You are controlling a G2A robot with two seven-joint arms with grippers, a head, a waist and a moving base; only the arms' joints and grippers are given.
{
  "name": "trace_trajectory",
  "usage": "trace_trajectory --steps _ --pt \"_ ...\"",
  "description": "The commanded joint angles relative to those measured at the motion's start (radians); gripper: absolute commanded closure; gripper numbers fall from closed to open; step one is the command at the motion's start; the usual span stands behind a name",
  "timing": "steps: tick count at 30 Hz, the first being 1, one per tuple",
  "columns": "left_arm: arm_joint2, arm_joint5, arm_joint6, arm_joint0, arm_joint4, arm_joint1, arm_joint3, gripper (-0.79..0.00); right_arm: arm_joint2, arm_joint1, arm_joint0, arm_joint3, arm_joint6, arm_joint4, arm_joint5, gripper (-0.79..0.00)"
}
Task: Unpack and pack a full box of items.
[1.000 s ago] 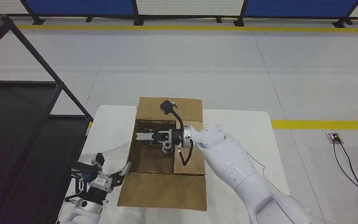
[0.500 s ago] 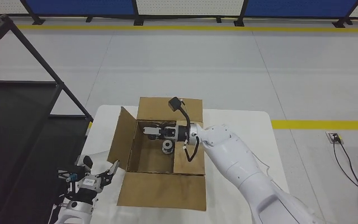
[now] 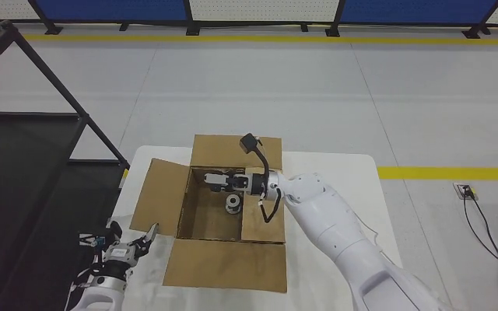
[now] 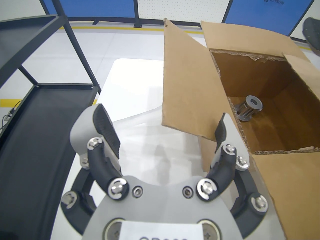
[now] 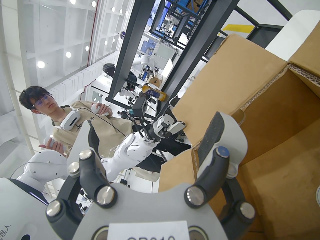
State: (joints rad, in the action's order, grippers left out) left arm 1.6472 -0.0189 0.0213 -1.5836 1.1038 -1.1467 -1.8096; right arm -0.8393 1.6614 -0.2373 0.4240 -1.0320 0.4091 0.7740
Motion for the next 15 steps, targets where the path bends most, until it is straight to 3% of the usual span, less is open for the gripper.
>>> trace_trajectory --steps 1,15 --pt "-0.005 0.001 0.011 0.013 0.004 -0.001 0.020 -0.785 -0.004 -0.001 -0.001 0.001 -0.001 -0.001 0.002 -0.785" --pt "-0.012 0.001 0.048 0.066 0.013 -0.006 0.092 -0.785 -0.031 -0.010 -0.006 0.011 -0.010 -0.009 0.004 -0.785"
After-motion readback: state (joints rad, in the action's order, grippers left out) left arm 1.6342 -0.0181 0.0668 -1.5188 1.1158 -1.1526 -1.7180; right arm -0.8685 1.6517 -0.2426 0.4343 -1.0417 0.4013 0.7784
